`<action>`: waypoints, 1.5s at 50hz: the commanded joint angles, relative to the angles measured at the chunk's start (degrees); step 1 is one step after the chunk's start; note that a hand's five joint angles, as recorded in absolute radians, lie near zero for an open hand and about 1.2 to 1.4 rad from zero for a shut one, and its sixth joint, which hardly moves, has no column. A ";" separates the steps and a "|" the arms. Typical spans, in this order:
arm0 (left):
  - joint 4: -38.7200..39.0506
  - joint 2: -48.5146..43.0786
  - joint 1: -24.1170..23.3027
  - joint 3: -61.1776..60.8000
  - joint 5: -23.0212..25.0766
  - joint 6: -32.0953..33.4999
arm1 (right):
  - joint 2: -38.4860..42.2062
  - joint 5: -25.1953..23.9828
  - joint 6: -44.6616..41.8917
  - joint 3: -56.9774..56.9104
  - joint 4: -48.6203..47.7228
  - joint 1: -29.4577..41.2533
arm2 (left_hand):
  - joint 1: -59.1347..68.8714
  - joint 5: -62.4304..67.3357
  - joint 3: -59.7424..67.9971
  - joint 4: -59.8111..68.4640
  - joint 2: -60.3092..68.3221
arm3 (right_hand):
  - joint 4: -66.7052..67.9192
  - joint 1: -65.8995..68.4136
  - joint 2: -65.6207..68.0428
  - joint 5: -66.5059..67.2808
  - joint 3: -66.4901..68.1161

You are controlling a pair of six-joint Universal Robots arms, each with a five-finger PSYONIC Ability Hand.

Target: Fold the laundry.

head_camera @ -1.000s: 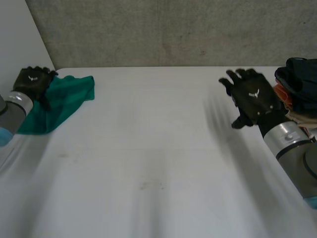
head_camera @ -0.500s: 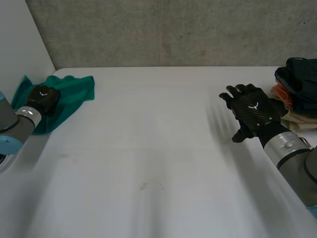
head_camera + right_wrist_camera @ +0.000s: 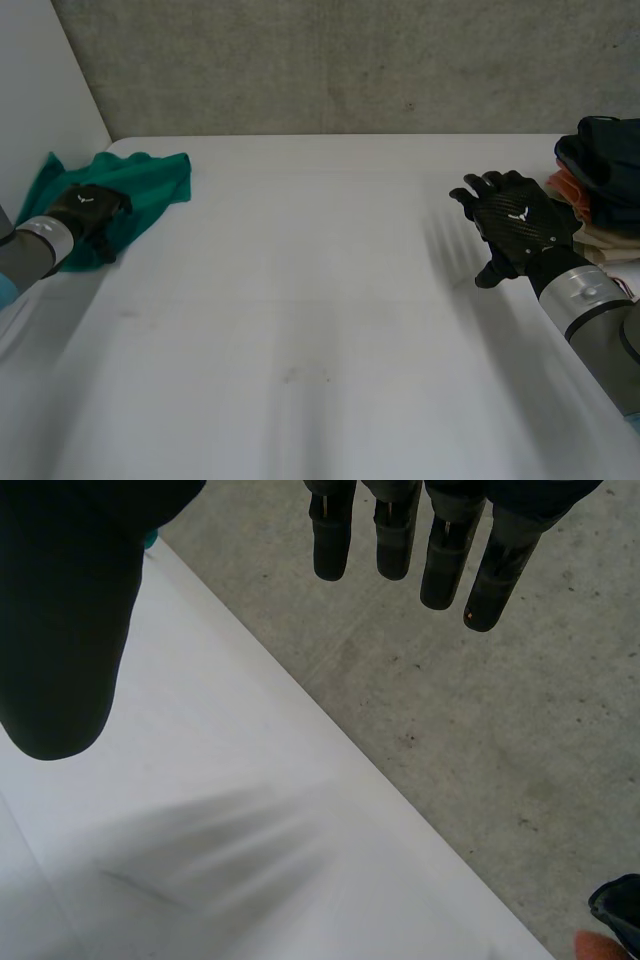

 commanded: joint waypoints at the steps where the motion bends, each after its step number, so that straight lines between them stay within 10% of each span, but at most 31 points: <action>1: 1.05 -2.73 0.04 1.93 -0.44 0.19 | 0.06 0.00 -0.13 0.06 0.00 0.05 | 2.93 4.72 3.86 4.49 4.03 | -3.70 -1.61 -2.72 -3.37 -2.19; 21: 6.42 -8.45 0.83 8.26 -3.51 0.28 | 0.41 0.00 -0.13 0.06 0.00 0.05 | 17.05 18.83 17.97 18.61 18.15 | -3.70 -1.61 -2.72 -3.37 -2.19; 30: 6.50 -10.03 0.83 10.55 -3.51 0.28 | 0.49 0.00 -0.13 0.15 0.00 0.05 | 55.87 57.65 56.79 57.43 56.96 | -3.70 -1.61 -2.72 -3.37 -2.19; 37: 6.59 -8.80 -0.04 10.28 -7.90 0.19 | 0.41 0.08 -0.13 0.24 0.00 0.05 | 55.90 57.68 56.82 57.46 57.00 | -3.70 -1.61 -2.72 -3.37 -2.19; 50: 11.25 17.03 -24.46 -11.50 -10.02 -8.68 | 0.06 1.84 0.13 -0.20 -0.18 -1.00 | 55.90 57.68 56.82 57.46 57.00 | -3.70 -1.61 -2.72 -3.37 -2.19; 60: 12.39 17.58 -46.35 -16.61 -4.83 -12.29 | -1.09 3.42 0.13 -0.20 -0.09 -1.00 | 55.90 57.68 56.82 57.46 57.00 | -3.70 -1.61 -2.72 -3.37 -2.19; 62: 12.22 15.73 -50.40 -16.61 -4.48 -12.38 | -1.17 3.60 0.13 -0.29 -0.09 -1.09 | 37.58 39.36 38.50 39.14 38.67 | -3.70 -1.61 -2.72 -3.37 -2.19; 64: 12.48 15.11 -52.42 -16.96 -3.96 -11.60 | -1.18 4.21 0.22 -0.47 0.17 -1.09 | -10.59 -8.81 -9.66 -9.03 -9.49 | -3.70 -1.61 -2.72 -3.37 -2.19; 75: 15.12 17.83 -47.35 -17.66 -10.10 -12.20 | -1.18 4.57 0.66 -1.26 1.05 -1.71 | -14.10 -12.32 -13.18 -12.54 -13.00 | -3.70 -1.61 -2.72 -3.37 -2.19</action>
